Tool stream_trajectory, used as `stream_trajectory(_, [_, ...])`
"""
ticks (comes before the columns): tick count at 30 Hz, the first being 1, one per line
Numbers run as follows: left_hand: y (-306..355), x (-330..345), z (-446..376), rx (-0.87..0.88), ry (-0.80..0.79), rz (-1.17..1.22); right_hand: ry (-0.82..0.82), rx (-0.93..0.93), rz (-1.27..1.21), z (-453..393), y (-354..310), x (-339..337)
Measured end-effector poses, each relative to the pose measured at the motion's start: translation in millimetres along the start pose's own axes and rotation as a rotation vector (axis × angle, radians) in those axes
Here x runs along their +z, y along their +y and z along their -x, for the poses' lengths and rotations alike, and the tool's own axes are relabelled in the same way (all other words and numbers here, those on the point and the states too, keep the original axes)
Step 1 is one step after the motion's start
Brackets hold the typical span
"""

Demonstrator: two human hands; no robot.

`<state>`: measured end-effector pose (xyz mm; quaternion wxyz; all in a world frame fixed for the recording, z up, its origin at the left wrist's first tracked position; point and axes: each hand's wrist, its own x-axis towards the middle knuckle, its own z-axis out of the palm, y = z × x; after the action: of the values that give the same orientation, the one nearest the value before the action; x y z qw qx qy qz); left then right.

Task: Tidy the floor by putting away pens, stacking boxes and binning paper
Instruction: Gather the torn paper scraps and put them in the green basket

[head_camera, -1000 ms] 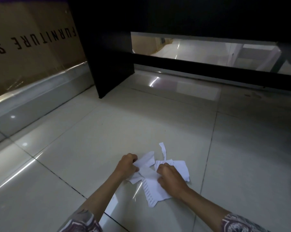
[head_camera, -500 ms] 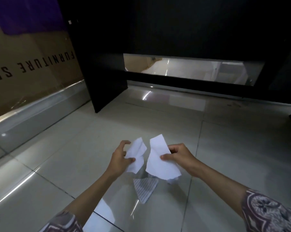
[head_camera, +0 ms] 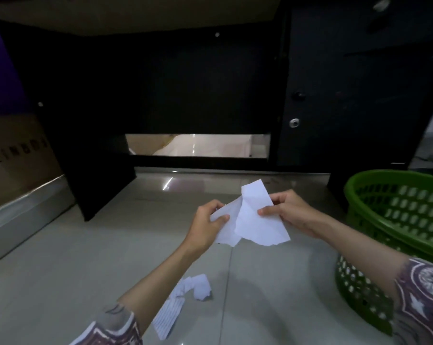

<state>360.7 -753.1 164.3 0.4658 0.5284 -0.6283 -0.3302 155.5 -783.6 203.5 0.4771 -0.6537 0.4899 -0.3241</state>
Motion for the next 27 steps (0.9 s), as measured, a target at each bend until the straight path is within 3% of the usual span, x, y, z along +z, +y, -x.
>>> stream_trajectory(5, [51,56,-19,0.061,-0.062,0.055,0.235,-0.008,-0.019,37,-10,-64])
stream_trajectory(11, [118,136,-36,0.102,-0.222,0.116,0.671,-0.137,0.122,82,-9,-135])
stream_trajectory(16, [148,198,-40,-0.008,-0.367,0.157,0.915,-0.033,0.240,102,20,-173])
stream_trajectory(23, [162,232,-45,-0.064,-0.551,0.211,1.005,0.128,0.353,112,53,-199])
stream_trajectory(27, [154,226,-47,-0.014,-0.520,0.186,0.987,0.155,0.338,113,57,-201])
